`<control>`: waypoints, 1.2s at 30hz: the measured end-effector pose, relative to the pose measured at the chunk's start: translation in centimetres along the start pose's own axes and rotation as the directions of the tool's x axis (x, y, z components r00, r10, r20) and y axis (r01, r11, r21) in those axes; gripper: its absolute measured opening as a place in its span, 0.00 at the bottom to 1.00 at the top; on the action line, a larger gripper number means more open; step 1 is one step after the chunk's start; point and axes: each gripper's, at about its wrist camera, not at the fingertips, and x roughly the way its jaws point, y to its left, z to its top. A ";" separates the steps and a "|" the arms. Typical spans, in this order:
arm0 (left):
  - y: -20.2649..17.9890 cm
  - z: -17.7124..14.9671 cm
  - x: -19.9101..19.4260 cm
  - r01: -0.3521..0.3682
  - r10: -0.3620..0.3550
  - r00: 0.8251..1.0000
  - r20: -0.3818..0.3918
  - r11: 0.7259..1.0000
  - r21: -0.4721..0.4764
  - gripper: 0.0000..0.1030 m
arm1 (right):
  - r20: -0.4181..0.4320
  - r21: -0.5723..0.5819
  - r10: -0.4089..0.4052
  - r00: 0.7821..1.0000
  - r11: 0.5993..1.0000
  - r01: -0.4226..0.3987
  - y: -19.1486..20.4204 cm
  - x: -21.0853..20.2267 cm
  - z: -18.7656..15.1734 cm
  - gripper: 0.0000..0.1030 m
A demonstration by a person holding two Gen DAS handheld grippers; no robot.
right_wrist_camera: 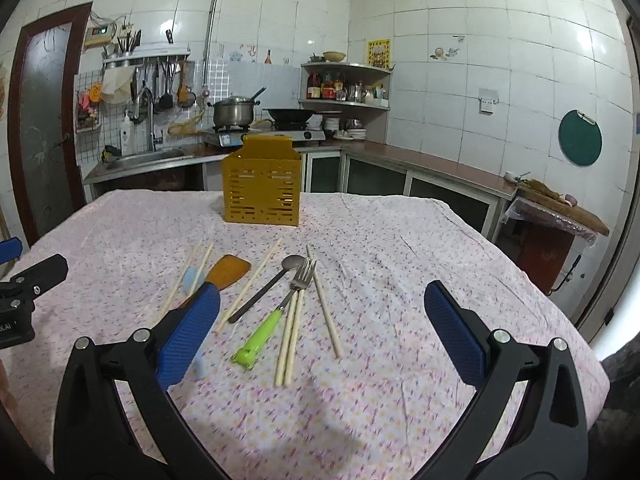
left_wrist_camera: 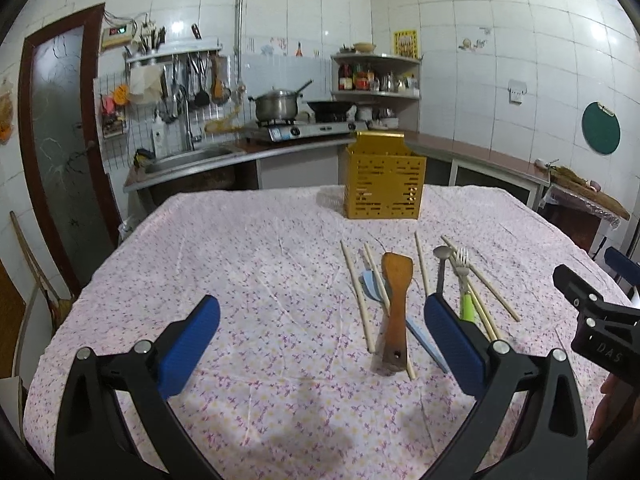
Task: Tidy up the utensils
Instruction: 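Grasp a wooden chopstick with the left tool while the right tool grasps another chopstick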
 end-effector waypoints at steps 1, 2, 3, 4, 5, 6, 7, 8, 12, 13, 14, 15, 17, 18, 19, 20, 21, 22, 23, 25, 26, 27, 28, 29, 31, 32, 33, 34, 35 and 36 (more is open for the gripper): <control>0.1 0.4 0.6 0.010 -0.010 1.000 -0.012 1.000 -0.007 0.97 | -0.011 -0.001 0.006 1.000 1.000 -0.006 -0.1 0.7 0.3 0.96; 0.3 0.8 1.2 0.013 -0.013 1.000 -0.025 1.000 -0.016 0.97 | -0.030 -0.001 0.015 0.999 1.000 -0.015 -0.4 1.5 0.7 0.96; 0.4 1.3 1.9 0.013 -0.014 0.999 -0.039 1.000 -0.020 0.97 | -0.054 0.002 0.026 0.998 1.000 -0.026 -0.5 2.4 0.9 0.96; 0.4 1.8 2.6 0.014 -0.015 0.999 -0.051 1.000 -0.022 0.97 | -0.079 0.005 0.037 0.996 0.999 -0.036 -0.7 3.2 1.0 0.96; 0.5 2.1 3.1 0.011 -0.013 0.998 -0.059 1.000 -0.022 0.97 | -0.130 0.014 0.056 0.990 0.998 -0.055 -1.1 4.8 1.4 0.96; 0.5 2.6 3.9 0.002 -0.003 0.998 -0.068 1.000 -0.021 0.97 | -0.153 0.024 0.068 0.986 0.998 -0.065 -1.4 5.8 1.6 0.96; 0.4 3.0 4.7 -0.008 0.007 0.997 -0.076 1.000 -0.015 0.97 | -0.166 0.032 0.075 0.983 0.997 -0.071 -1.7 6.5 1.6 0.96; 0.3 3.3 5.3 -0.009 0.009 0.997 -0.081 1.000 -0.008 0.97 | -0.184 0.036 0.071 0.980 0.997 -0.065 -2.0 7.6 1.8 0.96; 0.4 4.7 8.8 0.009 -0.009 0.990 -0.139 1.000 -0.002 0.97 | -0.281 0.013 0.041 0.959 0.999 -0.039 -2.8 12.4 2.6 0.96; 0.4 5.1 9.8 0.018 -0.020 0.988 -0.153 1.000 -0.010 0.97 | -0.307 0.012 0.026 0.951 1.000 -0.023 -3.1 13.7 2.7 0.96; 0.5 5.4 10.7 0.022 -0.024 0.986 -0.165 1.000 -0.016 0.97 | -0.319 0.012 0.020 0.947 1.000 -0.017 -3.2 14.7 2.9 0.96; 0.5 5.8 11.6 0.019 -0.023 0.983 -0.180 1.000 -0.022 0.97 | -0.327 0.018 0.029 0.945 1.000 -0.024 -3.4 15.7 3.2 0.96; 0.7 6.3 13.5 0.005 -0.013 0.979 -0.204 0.999 -0.036 0.97 | -0.334 0.029 0.046 0.941 0.999 -0.039 -3.7 17.7 3.7 0.96; 0.8 6.6 14.5 0.003 -0.012 0.976 -0.218 0.999 -0.038 0.97 | -0.344 0.025 0.045 0.938 0.999 -0.039 -3.7 18.6 4.0 0.96; 1.0 6.8 15.5 0.004 -0.016 0.973 -0.231 0.999 -0.050 0.97 | -0.359 0.017 0.046 0.932 0.999 -0.043 -3.7 19.8 4.3 0.96; 1.1 6.9 16.3 0.008 -0.022 0.971 -0.239 0.998 -0.058 0.97 | -0.369 0.013 0.047 0.928 0.999 -0.045 -3.7 20.6 4.5 0.96; 1.0 6.9 16.9 0.009 -0.024 0.968 -0.250 0.998 -0.059 0.97 | -0.381 0.011 0.051 0.923 0.999 -0.051 -3.6 21.5 4.6 0.96; 1.1 6.9 17.8 0.016 -0.032 0.964 -0.263 0.998 -0.061 0.97 | -0.391 0.016 0.063 0.918 0.998 -0.062 -3.6 22.5 4.8 0.96; 1.1 7.0 18.4 0.027 -0.041 0.961 -0.272 0.998 -0.057 0.97 | -0.394 0.022 0.074 0.916 0.997 -0.072 -3.6 23.1 4.9 0.96; 1.1 6.8 19.6 0.032 -0.047 0.955 -0.292 0.998 -0.056 0.97 | -0.419 0.041 0.100 0.903 0.995 -0.091 -3.6 24.7 5.0 0.96; 1.2 6.7 20.4 0.041 -0.059 0.950 -0.308 0.997 -0.066 0.97 | -0.429 0.046 0.107 0.897 0.994 -0.097 -3.7 25.5 5.1 0.96; 1.3 6.6 21.1 0.054 -0.077 0.943 -0.322 0.995 -0.079 0.97 | -0.439 0.051 0.111 0.892 0.994 -0.098 -3.7 26.1 5.1 0.90; 1.3 6.7 21.6 0.062 -0.089 0.938 -0.334 0.994 -0.091 0.97 | -0.453 0.060 0.118 0.884 0.993 -0.103 -3.7 26.9 5.1 0.83; 1.3 6.7 22.3 0.065 -0.098 0.932 -0.350 0.992 -0.106 0.97 | -0.466 0.067 0.123 0.876 0.992 -0.103 -3.7 27.5 5.0 0.81; 1.3 6.8 23.3 0.051 -0.092 0.922 -0.376 0.992 -0.117 0.97 | -0.498 0.073 0.132 0.857 0.991 -0.110 -3.5 28.8 4.9 0.76; 1.4 6.9 23.9 0.055 -0.098 0.918 -0.384 0.991 -0.123 0.97 | -0.509 0.070 0.135 0.850 0.991 -0.115 -3.4 29.2 4.8 0.74; 1.5 6.9 24.3 0.053 -0.098 0.915 -0.391 0.991 -0.126 0.96 | -0.519 0.067 0.138 0.843 0.990 -0.121 -3.2 29.7 4.8 0.70; 1.6 7.0 24.8 0.042 -0.091 0.909 -0.407 0.991 -0.128 0.96 | -0.526 0.065 0.143 0.839 0.990 -0.128 -2.9 30.1 4.7 0.66; 1.5 6.9 25.2 0.041 -0.091 0.905 -0.416 0.991 -0.128 0.96 | -0.538 0.063 0.148 0.830 0.989 -0.135 -2.6 30.5 4.6 0.64; 1.5 6.9 25.5 0.043 -0.095 0.900 -0.425 0.990 -0.131 0.92 | -0.543 0.063 0.149 0.826 0.989 -0.137 -2.5 30.7 4.6 0.60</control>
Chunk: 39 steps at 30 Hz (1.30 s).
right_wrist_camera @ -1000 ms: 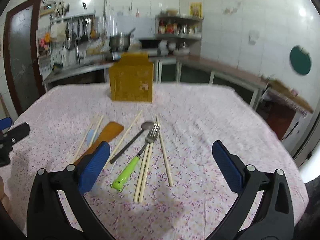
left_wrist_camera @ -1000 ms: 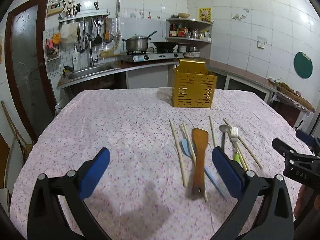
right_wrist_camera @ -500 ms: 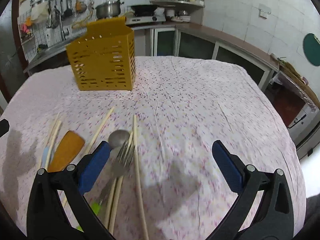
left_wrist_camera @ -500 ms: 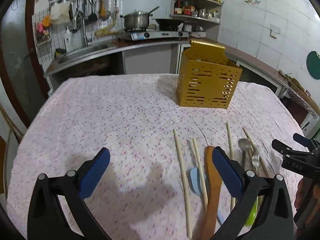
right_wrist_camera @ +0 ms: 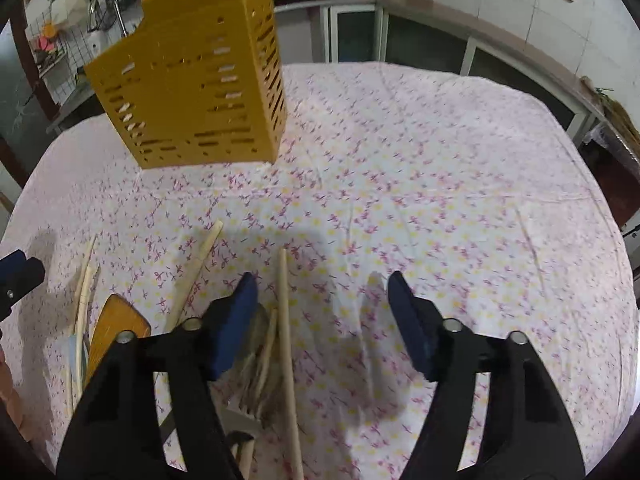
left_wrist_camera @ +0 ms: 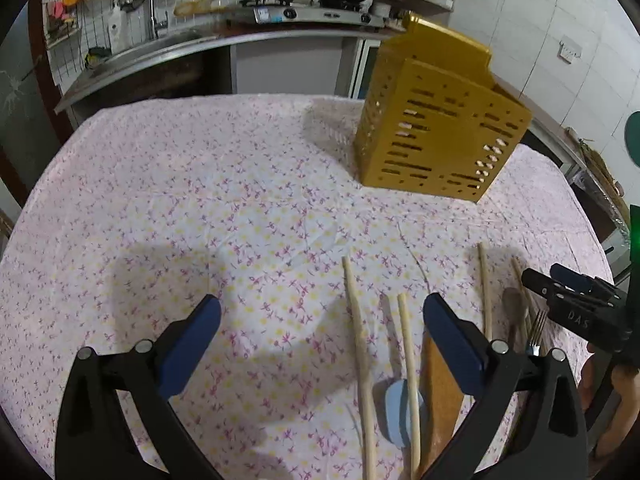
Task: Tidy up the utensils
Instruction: 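Grasp a wooden chopstick with the left tool while the right tool grasps another chopstick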
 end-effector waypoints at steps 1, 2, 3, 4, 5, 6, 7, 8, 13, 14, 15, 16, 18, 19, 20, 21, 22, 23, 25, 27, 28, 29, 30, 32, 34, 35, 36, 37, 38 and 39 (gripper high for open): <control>-0.1 0.1 0.3 0.000 0.000 1.000 -0.006 1.000 0.003 0.90 | -0.011 -0.003 0.009 1.000 1.000 -0.009 0.1 0.3 0.1 0.54; -0.2 0.2 0.5 -0.001 0.001 1.000 -0.016 1.000 0.009 0.86 | -0.021 -0.005 0.016 1.000 1.000 -0.016 0.1 0.6 0.2 0.52; -0.4 0.3 0.8 -0.008 0.009 0.999 -0.031 1.000 0.015 0.85 | -0.030 -0.006 0.021 0.999 1.000 -0.021 0.0 0.8 0.2 0.51; -0.5 0.4 1.1 -0.012 0.013 0.999 -0.046 1.000 0.017 0.84 | -0.043 -0.008 0.026 0.999 1.000 -0.027 0.1 0.9 0.3 0.48; -0.5 0.5 1.4 -0.009 0.010 0.998 -0.059 1.000 0.015 0.80 | -0.050 -0.006 0.031 0.998 0.999 -0.032 0.1 1.1 0.3 0.46; -0.5 0.6 1.7 -0.004 0.005 0.997 -0.072 1.000 0.015 0.75 | -0.056 -0.003 0.032 0.998 0.999 -0.032 0.0 1.2 0.4 0.43; -0.6 0.7 2.0 -0.001 0.003 0.996 -0.087 1.000 0.016 0.72 | -0.057 -0.001 0.031 0.998 0.999 -0.032 0.1 1.4 0.5 0.42; -0.7 0.8 2.4 -0.007 0.009 0.994 -0.105 1.000 0.018 0.68 | -0.060 0.005 0.037 0.998 0.999 -0.037 -0.1 1.4 0.6 0.42; -0.4 1.0 3.8 -0.022 0.023 0.986 -0.166 1.000 0.012 0.58 | -0.080 0.005 0.044 0.996 0.999 -0.044 -0.3 1.6 1.2 0.29; -0.4 1.1 3.9 -0.024 0.026 0.985 -0.169 1.000 0.011 0.57 | -0.086 0.003 0.050 0.995 0.999 -0.050 -0.3 1.6 1.3 0.28; -0.3 1.1 4.1 -0.027 0.028 0.984 -0.175 1.000 0.011 0.56 | -0.091 0.003 0.050 0.995 0.999 -0.050 -0.2 1.7 1.4 0.26; -0.3 1.1 4.2 -0.026 0.027 0.984 -0.177 1.000 0.009 0.55 | -0.094 0.002 0.050 0.994 0.999 -0.050 -0.2 1.7 1.5 0.25; -0.3 1.2 4.2 -0.019 0.021 0.984 -0.179 1.000 0.011 0.55 | -0.095 -0.001 0.063 0.993 0.998 -0.063 0.1 1.4 1.3 0.25; -0.4 1.2 4.2 -0.019 0.021 0.983 -0.180 1.000 0.014 0.55 | -0.096 -0.004 0.066 0.993 0.998 -0.067 0.4 1.3 1.2 0.24; -0.4 1.3 4.3 -0.016 0.019 0.983 -0.184 1.000 0.016 0.54 | -0.103 -0.013 0.064 0.993 0.998 -0.065 0.6 1.3 1.0 0.24; -0.4 1.4 4.4 -0.014 0.017 0.982 -0.188 1.000 0.016 0.52 | -0.109 -0.018 0.060 0.992 0.998 -0.063 0.8 1.5 1.0 0.23; -0.5 1.6 4.8 -0.013 0.016 0.982 -0.191 1.000 0.017 0.50 | -0.113 -0.023 0.056 0.992 0.998 -0.059 0.9 1.7 1.0 0.20; -0.5 1.8 5.0 -0.014 0.017 0.981 -0.195 1.000 0.017 0.48 | -0.115 -0.027 0.049 0.992 0.998 -0.053 1.0 1.8 0.9 0.18; -0.5 1.9 5.3 -0.017 0.020 0.980 -0.200 1.000 0.015 0.48 | -0.118 -0.023 0.051 0.992 0.998 -0.054 1.0 2.0 1.0 0.15; -0.6 2.1 5.4 -0.025 0.028 0.979 -0.202 0.999 0.020 0.44 | -0.121 -0.019 0.047 0.991 0.999 -0.050 0.8 2.1 1.2 0.13; -0.7 2.1 5.4 -0.025 0.029 0.979 -0.202 0.999 0.021 0.44 | -0.123 -0.020 0.042 0.992 0.999 -0.045 0.8 2.2 1.2 0.11; -0.8 2.2 5.5 -0.023 0.027 0.979 -0.204 1.000 0.022 0.44 | -0.127 -0.020 0.039 0.991 0.999 -0.042 0.7 2.3 1.4 0.11; -1.0 2.4 5.6 -0.023 0.027 0.978 -0.206 0.999 0.023 0.44 | -0.131 -0.015 0.041 0.990 0.999 -0.044 0.6 2.4 1.4 0.11; -1.4 2.5 5.9 -0.030 0.036 0.977 -0.210 0.999 0.033 0.43 | -0.138 -0.003 0.047 0.989 0.999 -0.048 0.5 2.5 1.4 0.11; -1.8 2.5 6.0 -0.038 0.048 0.976 -0.212 0.998 0.048 0.40 | -0.141 -0.007 0.040 0.989 0.999 -0.041 0.5 2.6 1.4 0.11; -1.8 2.5 6.0 -0.037 0.048 0.975 -0.216 0.998 0.056 0.36 | -0.142 -0.016 0.033 0.989 0.999 -0.035 0.6 2.7 1.5 0.10; -1.9 2.4 5.9 -0.034 0.047 0.975 -0.219 0.997 0.062 0.32 | -0.143 -0.019 0.032 0.989 0.999 -0.035 0.6 2.7 1.6 0.09; -1.9 2.5 5.9 -0.039 0.053 0.974 -0.220 0.997 0.069 0.30 | -0.144 -0.015 0.039 0.989 0.999 -0.042 0.4 2.9 1.7 0.06; -1.8 2.5 5.9 -0.039 0.054 0.974 -0.222 0.997 0.071 0.24 | -0.143 -0.010 0.044 0.989 0.999 -0.046 0.5 2.8 1.6 0.06; -1.8 2.6 6.0 -0.034 0.049 0.973 -0.225 0.997 0.072 0.18 | -0.140 -0.005 0.051 0.989 0.999 -0.052 0.4 2.8 1.6 0.06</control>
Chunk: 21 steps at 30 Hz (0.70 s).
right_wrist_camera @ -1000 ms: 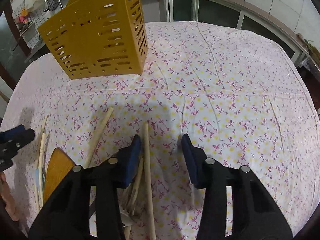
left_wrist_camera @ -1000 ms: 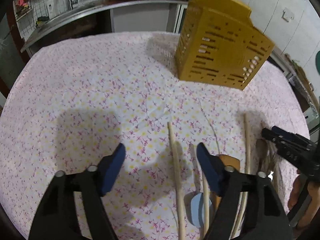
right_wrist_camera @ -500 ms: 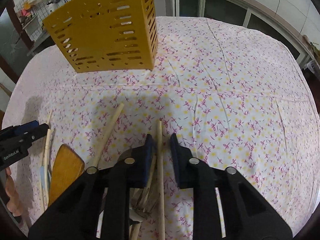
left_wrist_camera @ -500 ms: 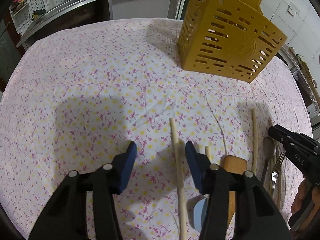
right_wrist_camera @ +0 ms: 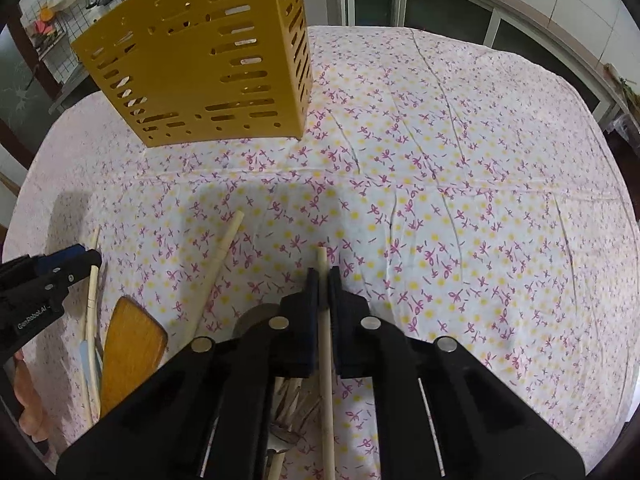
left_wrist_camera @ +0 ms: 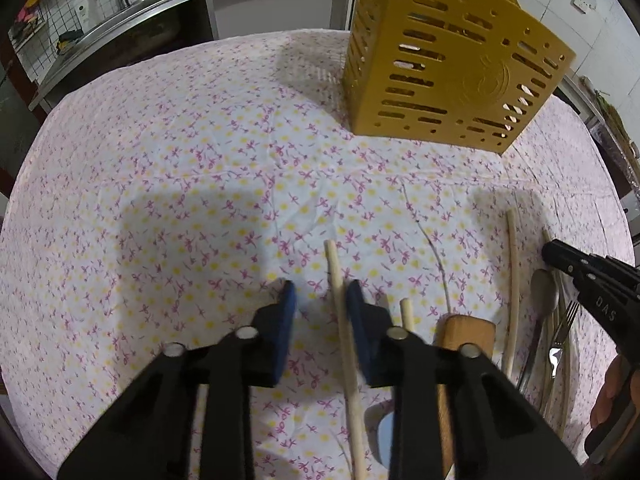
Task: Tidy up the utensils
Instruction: 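Grasp a wooden chopstick with the left tool while the right tool grasps another chopstick, then carry both chopsticks up over the yellow slotted holder with both tools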
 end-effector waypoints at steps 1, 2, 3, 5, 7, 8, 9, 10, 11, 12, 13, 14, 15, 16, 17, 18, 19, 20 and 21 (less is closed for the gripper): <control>0.1 0.0 0.0 0.009 -0.009 1.000 -0.003 1.000 0.001 0.15 | 0.002 0.002 0.005 1.000 1.000 -0.005 0.0 -0.1 -0.1 0.06; 0.2 0.1 0.0 0.023 -0.023 1.000 -0.010 1.000 0.001 0.10 | 0.005 0.005 0.014 1.000 1.000 -0.014 -0.2 -0.2 -0.1 0.06; 0.2 -0.3 -0.2 0.023 -0.023 1.000 -0.011 1.000 0.002 0.10 | 0.008 0.005 0.019 1.000 1.000 -0.019 -0.3 -0.3 -0.1 0.06; 0.2 -0.3 -0.3 0.023 -0.023 1.000 -0.011 1.000 0.004 0.07 | 0.021 0.010 0.027 0.999 1.000 -0.027 -0.7 -0.7 -0.1 0.06; 0.2 -0.2 -0.4 0.026 -0.026 1.000 -0.009 1.000 -0.005 0.07 | 0.047 0.010 0.035 0.998 0.999 -0.036 -1.0 -1.6 -0.1 0.06; 0.3 -0.2 -0.7 0.030 -0.030 1.000 -0.002 1.000 -0.008 0.07 | 0.056 0.010 0.039 0.998 0.999 -0.040 -1.1 -2.0 -0.1 0.06; 0.2 -0.2 -1.0 0.033 -0.033 0.999 0.008 0.999 -0.006 0.07 | 0.072 0.009 0.043 0.996 0.999 -0.044 -1.2 -2.5 0.0 0.06; 0.1 -0.3 -1.7 0.037 -0.037 0.999 0.027 0.999 0.001 0.07 | 0.087 0.009 0.045 0.995 0.999 -0.046 -1.4 -3.1 0.1 0.06; 0.0 -0.4 -2.1 0.038 -0.038 0.999 0.039 0.999 0.005 0.07 | 0.097 0.010 0.046 0.994 0.999 -0.047 -1.3 -3.6 0.1 0.06; -0.1 -0.4 -2.7 0.042 -0.043 0.998 0.052 0.999 0.009 0.07 | 0.110 0.009 0.047 0.993 0.999 -0.048 -1.4 -4.2 0.2 0.06; -0.1 -0.4 -3.4 0.049 -0.050 0.997 0.066 0.999 0.012 0.07 | 0.120 0.008 0.049 0.992 0.999 -0.050 -1.0 -4.8 0.2 0.06; -0.1 -0.4 -4.3 0.056 -0.057 0.994 0.089 0.998 0.013 0.06 | 0.135 0.005 0.051 0.990 0.999 -0.052 -1.0 -5.5 0.3 0.06; -0.2 -0.3 -5.2 0.063 -0.064 0.991 0.115 0.998 0.015 0.06 | 0.154 0.001 0.049 0.987 0.999 -0.050 -0.9 -6.4 0.3 0.06; -0.1 -0.3 -6.6 0.072 -0.074 0.985 0.153 0.997 0.019 0.06 | 0.175 -0.004 0.044 0.984 0.999 -0.044 -0.7 -7.3 0.4 0.06; -0.1 -0.3 -7.7 0.077 -0.080 0.980 0.185 0.997 0.020 0.06 | 0.191 -0.007 0.039 0.981 0.999 -0.038 -0.5 -7.9 0.3 0.06; -0.2 -0.3 -8.7 0.083 -0.086 0.973 0.214 0.996 0.021 0.06 | 0.215 -0.010 0.034 0.976 0.999 -0.033 -0.3 -8.8 0.3 0.06; -0.2 -0.3 -10.0 0.093 -0.096 0.963 0.251 0.995 0.026 0.06 | 0.241 -0.011 0.029 0.970 1.000 -0.027 -0.2 -9.7 0.4 0.06; -0.5 -0.2 -10.8 0.098 -0.102 0.955 0.277 0.995 0.029 0.06 | 0.266 -0.013 0.024 0.964 1.000 -0.021 0.0 -10.5 0.5 0.06; -0.6 -0.2 -11.8 0.103 -0.107 0.946 0.306 0.994 0.031 0.06 | 0.287 -0.015 0.021 0.958 1.000 -0.017 0.1 -11.1 0.6 0.06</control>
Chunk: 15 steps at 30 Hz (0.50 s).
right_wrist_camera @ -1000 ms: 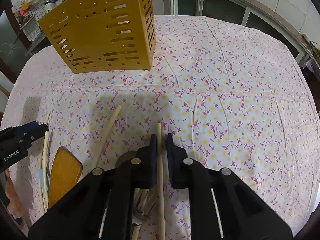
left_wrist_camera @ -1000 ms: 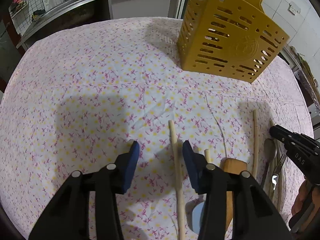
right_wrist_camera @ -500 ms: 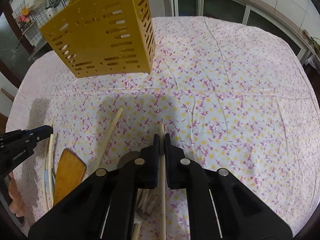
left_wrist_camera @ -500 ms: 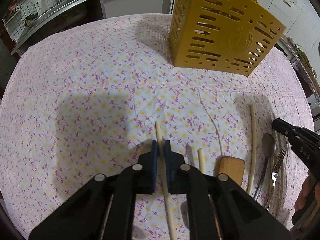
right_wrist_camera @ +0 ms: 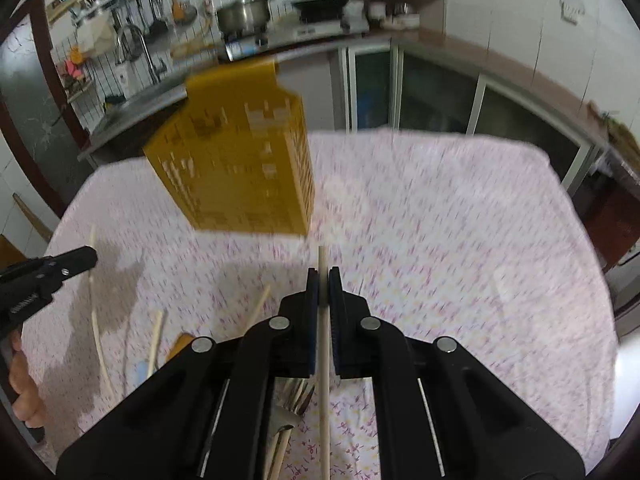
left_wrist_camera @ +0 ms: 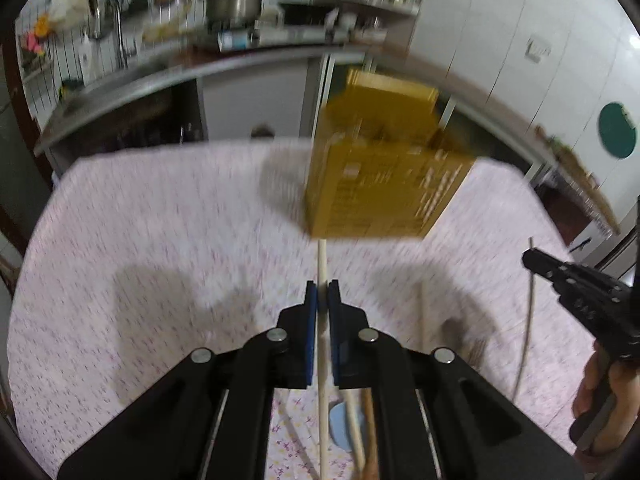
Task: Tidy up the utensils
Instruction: 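Carry both chopsticks up over the yellow slotted holder with both tools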
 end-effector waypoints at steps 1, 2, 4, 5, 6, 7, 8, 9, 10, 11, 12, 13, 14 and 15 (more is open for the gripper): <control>-0.2 0.4 -0.9 0.009 -0.009 0.999 0.032 1.000 0.000 0.06 | 0.019 -0.002 0.000 1.000 1.000 0.000 0.0 -0.4 0.5 0.06; -0.6 1.0 -1.6 0.018 -0.018 0.998 0.058 1.000 0.006 0.06 | 0.053 -0.002 0.003 0.999 1.000 -0.003 0.2 -1.2 0.9 0.06; -1.3 1.6 -2.7 0.019 -0.021 0.995 0.101 1.000 0.020 0.06 | 0.100 -0.001 0.008 0.995 1.000 -0.008 0.4 -2.2 1.7 0.06; -1.7 2.2 -3.2 0.007 -0.011 0.991 0.132 1.000 0.030 0.06 | 0.132 -0.003 0.003 0.991 1.000 -0.003 0.6 -2.9 2.4 0.06; -2.0 2.9 -3.6 0.002 -0.008 0.988 0.157 0.999 0.037 0.06 | 0.155 -0.005 0.001 0.988 1.000 -0.001 0.8 -3.3 2.9 0.06; -2.2 3.6 -4.2 0.002 -0.009 0.983 0.182 0.999 0.038 0.06 | 0.186 -0.005 0.001 0.983 1.000 0.000 0.9 -4.0 3.7 0.06; -2.1 4.0 -4.6 0.005 -0.013 0.981 0.193 0.999 0.038 0.06 | 0.205 -0.004 0.003 0.979 1.000 -0.002 0.9 -4.4 4.3 0.06; -2.3 4.7 -4.9 0.008 -0.016 0.978 0.209 0.999 0.039 0.06 | 0.223 -0.003 0.005 0.975 1.000 -0.004 0.9 -4.8 5.0 0.06; -2.4 5.5 -5.3 0.006 -0.016 0.973 0.228 0.999 0.043 0.06 | 0.250 -0.002 0.007 0.968 1.000 -0.007 1.0 -5.4 5.9 0.06; -2.4 6.0 -5.5 0.001 -0.012 0.971 0.240 0.999 0.045 0.06 | 0.264 0.000 0.010 0.964 1.000 -0.010 0.9 -5.8 6.6 0.06; -2.4 6.6 -5.7 -0.001 -0.010 0.968 0.251 0.999 0.045 0.06 | 0.280 0.001 0.010 0.960 1.000 -0.010 0.9 -6.1 7.3 0.06; -2.4 7.1 -6.0 -0.005 -0.008 0.964 0.264 0.999 0.047 0.06 | 0.291 0.001 0.008 0.957 1.000 -0.009 1.0 -6.3 7.8 0.06; -2.4 7.5 -6.1 -0.010 -0.004 0.962 0.273 0.999 0.049 0.06 | 0.308 0.002 0.009 0.951 1.000 -0.010 1.0 -6.6 8.5 0.06; -2.3 8.0 -6.1 -0.015 0.000 0.960 0.281 0.999 0.051 0.06 | 0.319 0.002 0.008 0.948 1.000 -0.009 1.0 -6.7 9.0 0.06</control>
